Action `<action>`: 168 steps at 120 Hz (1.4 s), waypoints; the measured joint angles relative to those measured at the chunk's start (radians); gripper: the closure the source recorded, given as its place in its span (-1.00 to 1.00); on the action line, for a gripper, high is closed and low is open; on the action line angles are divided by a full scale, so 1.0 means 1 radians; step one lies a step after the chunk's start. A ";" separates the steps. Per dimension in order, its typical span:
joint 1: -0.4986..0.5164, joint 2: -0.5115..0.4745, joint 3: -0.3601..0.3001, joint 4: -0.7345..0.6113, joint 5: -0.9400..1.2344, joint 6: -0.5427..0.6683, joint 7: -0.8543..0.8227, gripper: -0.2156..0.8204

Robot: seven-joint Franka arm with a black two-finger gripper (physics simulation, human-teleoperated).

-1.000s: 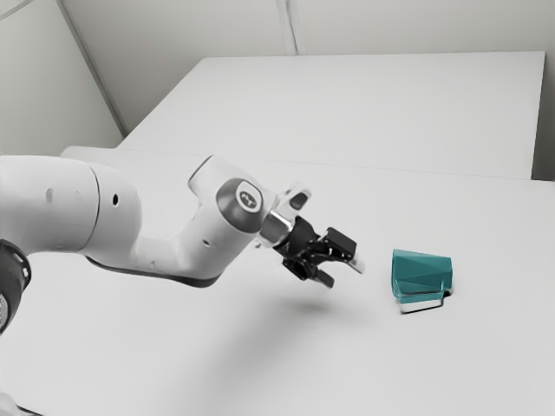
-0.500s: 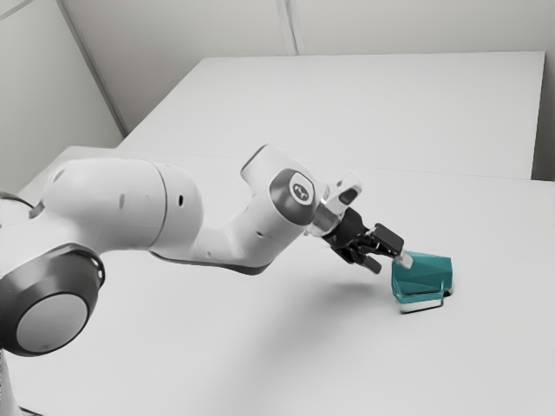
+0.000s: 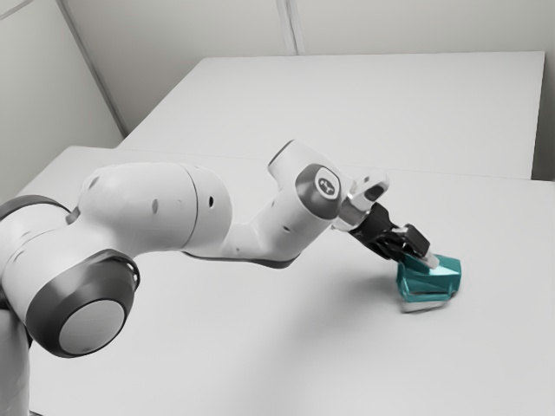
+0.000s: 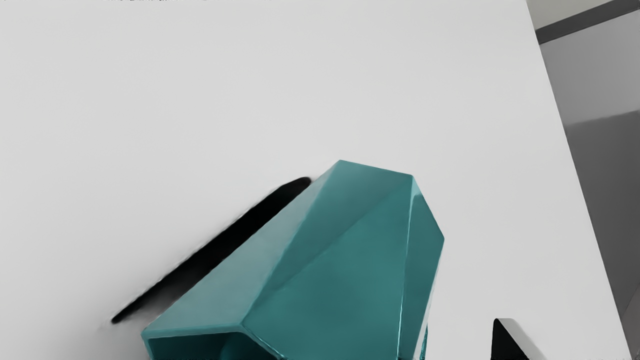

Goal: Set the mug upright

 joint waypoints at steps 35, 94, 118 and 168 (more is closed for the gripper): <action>-0.003 0.000 0.001 0.004 0.006 -0.008 0.012 0.74; -0.012 -0.083 0.002 0.008 0.093 -0.008 -0.003 0.87; 0.036 -0.129 0.018 -0.008 0.210 -0.005 -0.025 0.88; 0.208 -0.214 0.039 -0.022 0.565 -0.001 -0.114 0.91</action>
